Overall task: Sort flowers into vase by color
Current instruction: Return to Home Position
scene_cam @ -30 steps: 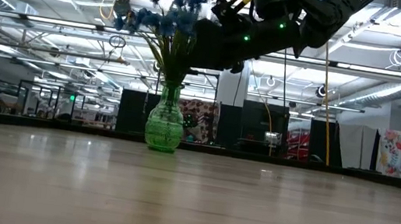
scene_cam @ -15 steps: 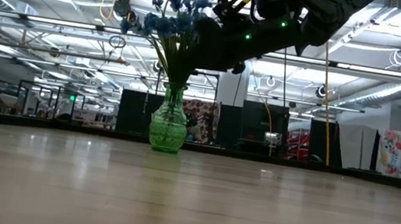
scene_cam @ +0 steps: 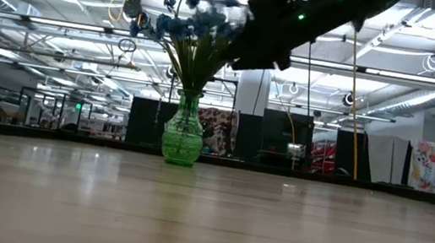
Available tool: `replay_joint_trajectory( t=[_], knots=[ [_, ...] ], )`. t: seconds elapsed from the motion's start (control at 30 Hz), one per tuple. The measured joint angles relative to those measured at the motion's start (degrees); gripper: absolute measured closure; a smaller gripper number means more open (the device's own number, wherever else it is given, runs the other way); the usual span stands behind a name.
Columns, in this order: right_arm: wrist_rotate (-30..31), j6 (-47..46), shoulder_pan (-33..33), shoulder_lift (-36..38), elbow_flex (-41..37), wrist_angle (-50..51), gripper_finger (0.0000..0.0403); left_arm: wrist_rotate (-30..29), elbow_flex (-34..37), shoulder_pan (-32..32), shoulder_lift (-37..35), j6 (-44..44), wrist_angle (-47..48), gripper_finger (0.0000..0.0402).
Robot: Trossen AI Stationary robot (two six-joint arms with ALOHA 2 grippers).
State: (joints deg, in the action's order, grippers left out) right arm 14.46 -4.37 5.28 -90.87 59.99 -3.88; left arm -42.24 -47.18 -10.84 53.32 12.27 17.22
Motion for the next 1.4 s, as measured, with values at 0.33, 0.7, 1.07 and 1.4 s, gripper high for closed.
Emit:
replay_joint_trajectory(
  t=[0.33, 0.7, 1.07, 1.4],
  knots=[
    [0.4, -2.5, -2.3, 7.1, 0.0, 10.6, 0.0125, -0.3, 0.0, -5.4, -8.9, -1.0, -2.5, 0.0172],
    [-2.4, -9.4, -0.7, 2.8, 0.1, 9.6, 0.0097, -0.3, 0.0, -7.7, -10.6, -1.5, -4.7, 0.0172],
    [-8.6, -10.0, -1.0, 3.3, 0.0, 13.0, 0.0083, -0.2, 0.0, -7.7, -10.6, -1.5, -1.3, 0.0172],
    [-8.4, -9.3, -0.9, 8.9, 0.2, 23.6, 0.0084, -0.2, 0.0, -7.7, -10.8, -3.6, 1.9, 0.0172]
  ],
)
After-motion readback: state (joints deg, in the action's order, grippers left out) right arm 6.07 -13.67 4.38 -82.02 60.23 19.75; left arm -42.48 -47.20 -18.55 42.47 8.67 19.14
